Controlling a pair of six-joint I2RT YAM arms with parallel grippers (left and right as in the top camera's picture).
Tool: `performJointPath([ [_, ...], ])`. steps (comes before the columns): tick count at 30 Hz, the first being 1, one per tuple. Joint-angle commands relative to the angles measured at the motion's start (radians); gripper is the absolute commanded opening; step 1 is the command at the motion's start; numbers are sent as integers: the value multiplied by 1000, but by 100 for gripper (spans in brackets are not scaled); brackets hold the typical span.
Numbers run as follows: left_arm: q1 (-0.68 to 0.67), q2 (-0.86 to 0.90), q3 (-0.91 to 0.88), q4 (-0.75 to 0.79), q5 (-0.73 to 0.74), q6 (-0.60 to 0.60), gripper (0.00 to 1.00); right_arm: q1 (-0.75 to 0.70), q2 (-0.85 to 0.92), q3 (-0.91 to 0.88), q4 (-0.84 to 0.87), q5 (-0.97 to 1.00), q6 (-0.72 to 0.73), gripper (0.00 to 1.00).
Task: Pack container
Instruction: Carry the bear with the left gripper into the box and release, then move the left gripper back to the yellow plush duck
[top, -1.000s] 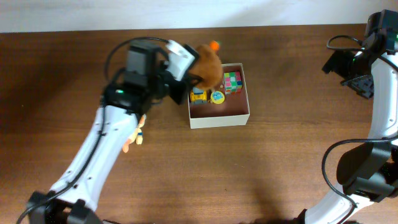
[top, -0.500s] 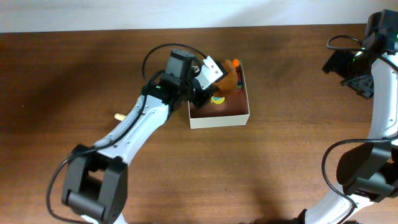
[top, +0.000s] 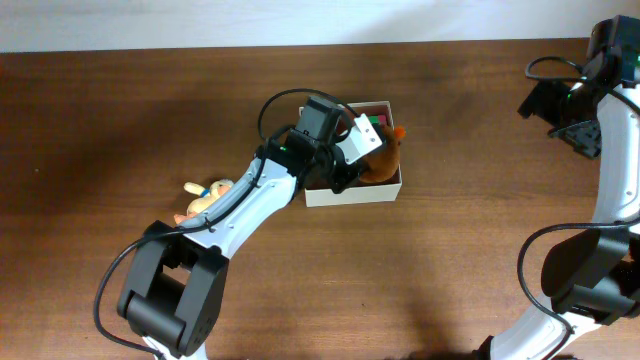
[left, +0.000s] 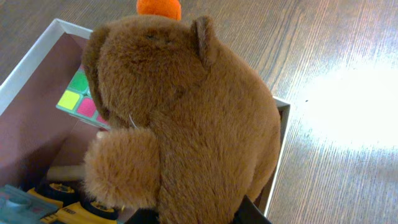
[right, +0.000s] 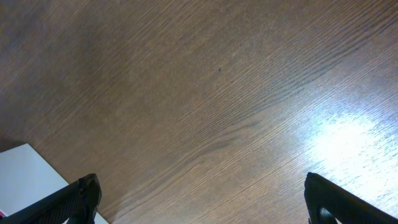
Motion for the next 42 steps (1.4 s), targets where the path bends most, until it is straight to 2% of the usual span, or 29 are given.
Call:
performJointPath([
  [1,2,19,4,-13,-64,20,2,-3,3,-3,0,11,5,99],
  [13,2,30,4,-44,-97,19,2,-3,3,-3,0,11,5,99],
  [14,2,30,4,-50,-97,19,9,-3,3,-3,0,11,5,99],
  [16,-1,30,4,-60,-97,19,37,-3,3,-3,0,11,5,99],
  [19,-10,30,4,-66,-97,19,69,-3,3,-3,0,11,5,99],
  [25,-35,30,4,-56,-97,20,98,-3,3,-3,0,11,5,99],
  [31,-44,27,13,-4,-97,-2,99,-3,3,-3,0,11,5,99],
  [38,7,21,124,-8,-98,-183,99,-3,3,-3,0,11,5,99],
  [42,85,-25,179,-97,-97,-304,99,-3,3,-3,0,11,5,99],
])
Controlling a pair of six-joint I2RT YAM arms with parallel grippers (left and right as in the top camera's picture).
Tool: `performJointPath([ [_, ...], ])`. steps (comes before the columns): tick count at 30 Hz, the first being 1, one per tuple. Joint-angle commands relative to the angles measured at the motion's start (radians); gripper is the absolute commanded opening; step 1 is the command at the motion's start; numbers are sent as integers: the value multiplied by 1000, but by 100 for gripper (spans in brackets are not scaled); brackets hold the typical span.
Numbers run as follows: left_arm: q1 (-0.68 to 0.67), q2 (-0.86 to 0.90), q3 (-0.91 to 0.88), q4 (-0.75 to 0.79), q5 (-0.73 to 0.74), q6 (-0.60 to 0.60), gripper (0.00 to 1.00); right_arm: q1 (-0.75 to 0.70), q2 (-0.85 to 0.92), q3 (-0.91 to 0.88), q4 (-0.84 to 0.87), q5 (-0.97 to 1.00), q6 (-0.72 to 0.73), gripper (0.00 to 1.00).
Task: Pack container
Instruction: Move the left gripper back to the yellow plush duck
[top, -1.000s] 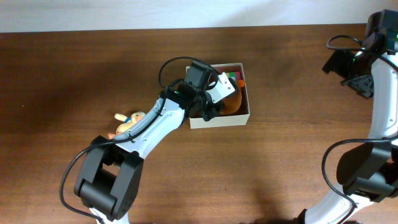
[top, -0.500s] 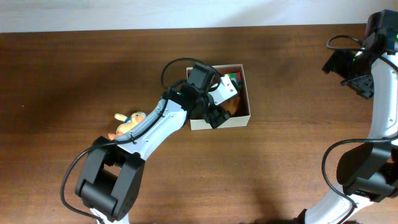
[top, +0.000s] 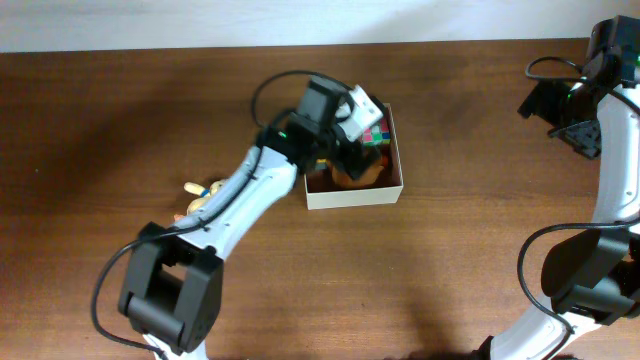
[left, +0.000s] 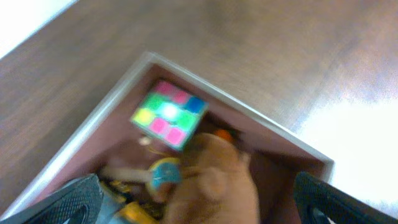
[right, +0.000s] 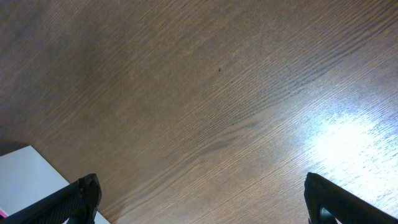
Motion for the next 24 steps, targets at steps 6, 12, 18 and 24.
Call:
performJointPath([
  [6,242,-146,59,-298,-3,-241,99,-3,3,-3,0,12,5,99],
  [12,345,-163,51,-591,-193,-309,99,-3,3,-3,0,12,5,99],
  [18,396,-163,30,-764,-459,-400,99,-3,3,-3,0,12,5,99],
  [24,452,-161,-24,-818,-550,-357,99,-3,3,-3,0,12,5,99],
])
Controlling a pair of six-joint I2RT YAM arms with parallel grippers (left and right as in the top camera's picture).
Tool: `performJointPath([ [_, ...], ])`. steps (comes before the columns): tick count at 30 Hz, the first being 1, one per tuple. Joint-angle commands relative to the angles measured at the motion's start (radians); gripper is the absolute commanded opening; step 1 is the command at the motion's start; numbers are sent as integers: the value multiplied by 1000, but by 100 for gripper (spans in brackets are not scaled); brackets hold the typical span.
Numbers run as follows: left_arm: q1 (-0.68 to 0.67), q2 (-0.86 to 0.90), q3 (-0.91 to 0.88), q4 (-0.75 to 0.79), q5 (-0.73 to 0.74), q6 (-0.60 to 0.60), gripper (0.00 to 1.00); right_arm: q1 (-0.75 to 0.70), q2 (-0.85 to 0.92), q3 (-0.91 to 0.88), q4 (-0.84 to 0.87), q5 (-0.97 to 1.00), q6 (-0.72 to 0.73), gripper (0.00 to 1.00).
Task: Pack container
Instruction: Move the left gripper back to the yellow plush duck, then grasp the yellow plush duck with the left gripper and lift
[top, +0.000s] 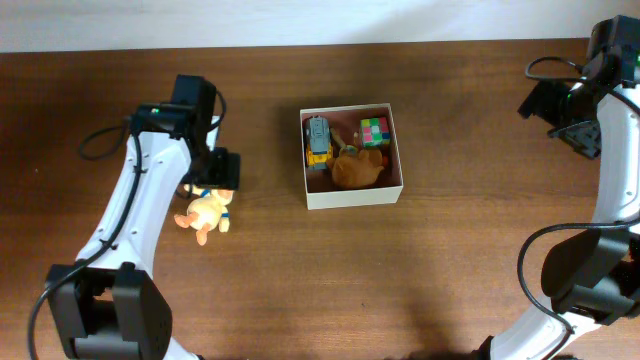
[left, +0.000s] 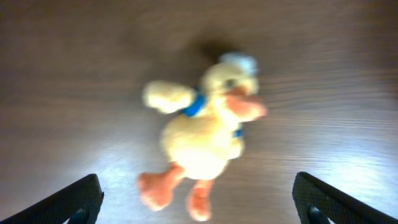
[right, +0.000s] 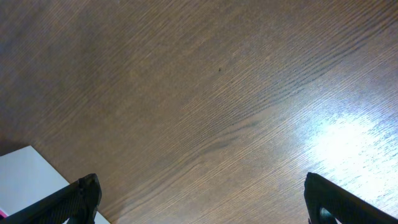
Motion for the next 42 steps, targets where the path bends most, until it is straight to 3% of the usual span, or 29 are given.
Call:
performJointPath([
  [1,45,-10,-57,-2,-90,31,99,-3,3,-3,0,12,5,99],
  [12,76,-6,-290,244,114,87,99,-3,3,-3,0,12,5,99],
  [15,76,-6,-295,256,175,87,89,-3,3,-3,0,12,5,99],
  [16,76,-6,-295,255,176,87,81,-3,3,-3,0,12,5,99],
  [19,76,-6,-295,254,175,87,78,-3,3,-3,0,12,5,99],
  [22,75,-6,-295,254,176,86,58,-3,3,-3,0,12,5,99],
  [32,69,-6,-381,300,175,86,57,-3,3,-3,0,12,5,99],
  [34,69,-6,-385,302,175,87,49,-3,3,-3,0,12,5,99],
  [37,69,-6,-384,308,175,86,14,-3,3,-3,0,12,5,99],
  [38,69,-6,-384,312,176,84,8,-3,3,-3,0,12,5,99],
  [39,69,-6,-384,316,175,74,2,-3,3,-3,0,12,5,99],
  [42,69,-6,-376,323,176,47,2,-3,3,-3,0,12,5,99],
])
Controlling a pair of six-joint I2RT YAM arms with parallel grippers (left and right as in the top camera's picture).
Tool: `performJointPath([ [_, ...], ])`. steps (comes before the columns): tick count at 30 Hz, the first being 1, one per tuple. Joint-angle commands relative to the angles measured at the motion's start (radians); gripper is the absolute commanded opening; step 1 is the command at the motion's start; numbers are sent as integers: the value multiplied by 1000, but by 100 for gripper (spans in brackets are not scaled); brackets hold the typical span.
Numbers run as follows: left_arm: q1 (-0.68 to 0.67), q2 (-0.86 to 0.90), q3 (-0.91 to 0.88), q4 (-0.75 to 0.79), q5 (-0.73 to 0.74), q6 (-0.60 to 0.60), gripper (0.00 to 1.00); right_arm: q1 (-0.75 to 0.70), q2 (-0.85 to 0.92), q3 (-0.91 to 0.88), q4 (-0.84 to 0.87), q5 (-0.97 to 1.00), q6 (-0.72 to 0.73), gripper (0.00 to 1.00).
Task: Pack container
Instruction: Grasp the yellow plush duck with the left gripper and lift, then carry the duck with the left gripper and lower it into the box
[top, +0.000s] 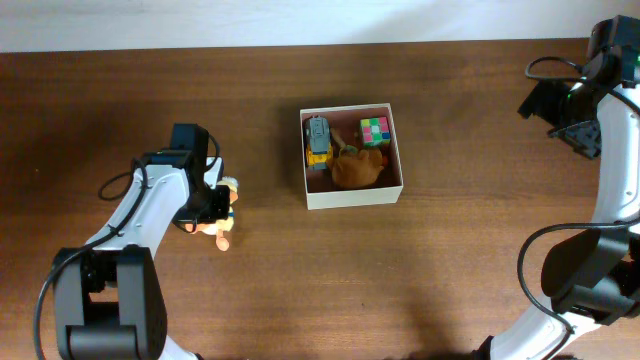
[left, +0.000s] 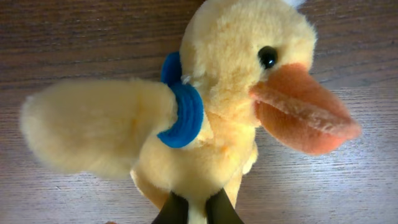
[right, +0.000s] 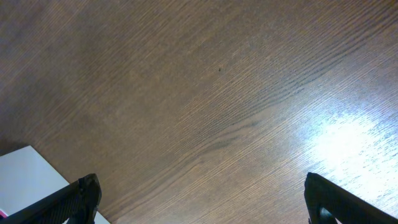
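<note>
A yellow plush duck (left: 205, 106) with an orange bill and a blue collar lies on the wooden table (top: 450, 260), left of the box, and fills the left wrist view. My left gripper (left: 196, 213) is shut on the duck's lower body, with one dark finger on each side. From overhead the duck (top: 220, 212) peeks out beside the left wrist. The white open box (top: 352, 196) holds a brown plush bear (top: 355, 170), a colour cube (top: 374, 131) and a toy truck (top: 318, 140). My right gripper (right: 199, 202) hangs open over bare table at the far right.
A white corner (right: 25, 180) shows at the lower left of the right wrist view. The right arm (top: 600, 150) stands along the table's right edge. Brown tabletop stretches between the duck and the box.
My left gripper was open above the duck lying on the table. It is now down at the duck and shut on its body. The right arm has not moved.
My left gripper held the brown bear over the box. Then it was open above the box with the bear inside. After that it was open over the duck at the table's left, and now it is shut on the duck.
</note>
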Motion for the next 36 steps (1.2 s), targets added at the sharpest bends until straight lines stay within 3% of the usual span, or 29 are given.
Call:
performJointPath([
  [1,-4,-6,5,10,22,-34,2,-3,3,-3,0,12,5,99],
  [12,-42,-6,279,-56,238,-32,2,-3,3,-3,0,12,5,99],
  [18,-195,-6,497,-97,264,-32,2,-3,3,-3,0,12,5,99],
  [27,-376,10,524,-71,195,-34,2,-3,3,-3,0,12,5,99],
  [36,-425,87,524,-74,158,-59,2,-3,3,-3,0,12,5,99],
])
